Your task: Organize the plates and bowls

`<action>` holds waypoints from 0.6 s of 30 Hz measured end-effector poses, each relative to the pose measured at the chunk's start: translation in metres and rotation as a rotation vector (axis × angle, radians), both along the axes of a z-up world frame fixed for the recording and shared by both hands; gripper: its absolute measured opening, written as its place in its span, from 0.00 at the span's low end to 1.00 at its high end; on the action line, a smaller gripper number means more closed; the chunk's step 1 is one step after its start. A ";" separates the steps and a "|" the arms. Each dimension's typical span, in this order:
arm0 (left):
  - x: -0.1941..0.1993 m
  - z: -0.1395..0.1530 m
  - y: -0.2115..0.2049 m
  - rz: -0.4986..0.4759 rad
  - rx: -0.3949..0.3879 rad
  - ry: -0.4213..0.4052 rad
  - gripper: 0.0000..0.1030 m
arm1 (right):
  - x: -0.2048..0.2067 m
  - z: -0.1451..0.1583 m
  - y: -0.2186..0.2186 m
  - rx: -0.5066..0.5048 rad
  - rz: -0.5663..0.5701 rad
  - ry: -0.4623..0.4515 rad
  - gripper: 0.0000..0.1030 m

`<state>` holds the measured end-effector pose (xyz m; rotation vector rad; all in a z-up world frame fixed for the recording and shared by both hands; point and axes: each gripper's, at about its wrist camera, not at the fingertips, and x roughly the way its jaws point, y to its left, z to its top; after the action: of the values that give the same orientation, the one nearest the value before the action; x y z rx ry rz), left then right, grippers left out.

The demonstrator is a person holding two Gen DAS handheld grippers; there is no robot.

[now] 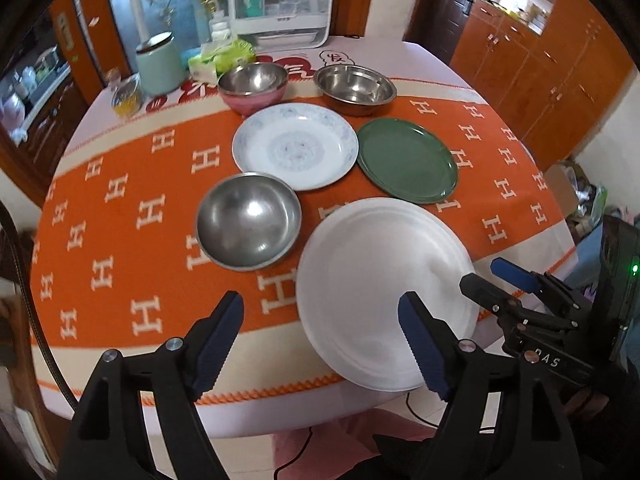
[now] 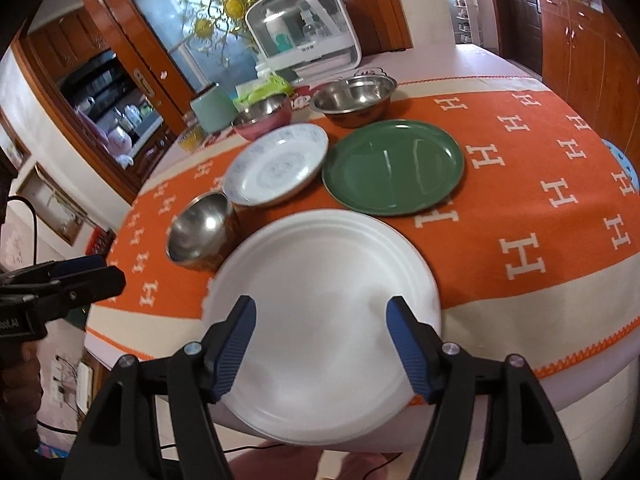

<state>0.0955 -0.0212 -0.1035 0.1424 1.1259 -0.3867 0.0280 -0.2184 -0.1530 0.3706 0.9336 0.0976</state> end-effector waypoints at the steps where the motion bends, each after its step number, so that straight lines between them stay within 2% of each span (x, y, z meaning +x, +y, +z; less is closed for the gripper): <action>1: 0.003 0.002 0.001 -0.014 0.004 -0.001 0.76 | 0.001 0.002 0.002 0.007 -0.009 -0.004 0.67; 4: 0.008 0.008 0.005 -0.049 0.013 -0.005 0.77 | 0.006 0.007 0.008 0.027 -0.044 -0.017 0.73; 8: 0.021 0.015 0.016 -0.090 0.035 -0.009 0.82 | 0.013 0.012 0.018 0.045 -0.092 -0.030 0.74; 12: 0.038 0.021 0.029 -0.116 0.033 -0.010 0.82 | 0.021 0.016 0.029 0.055 -0.142 -0.037 0.75; 14: 0.049 0.025 0.038 -0.129 0.031 -0.012 0.82 | 0.027 0.018 0.035 0.065 -0.173 -0.041 0.80; 18: 0.068 0.027 0.055 -0.139 0.022 0.006 0.82 | 0.037 0.021 0.047 0.078 -0.224 -0.049 0.81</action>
<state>0.1638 0.0337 -0.0761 0.2395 1.1294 -0.4984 0.0646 -0.1711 -0.1324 0.5403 0.8363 -0.0623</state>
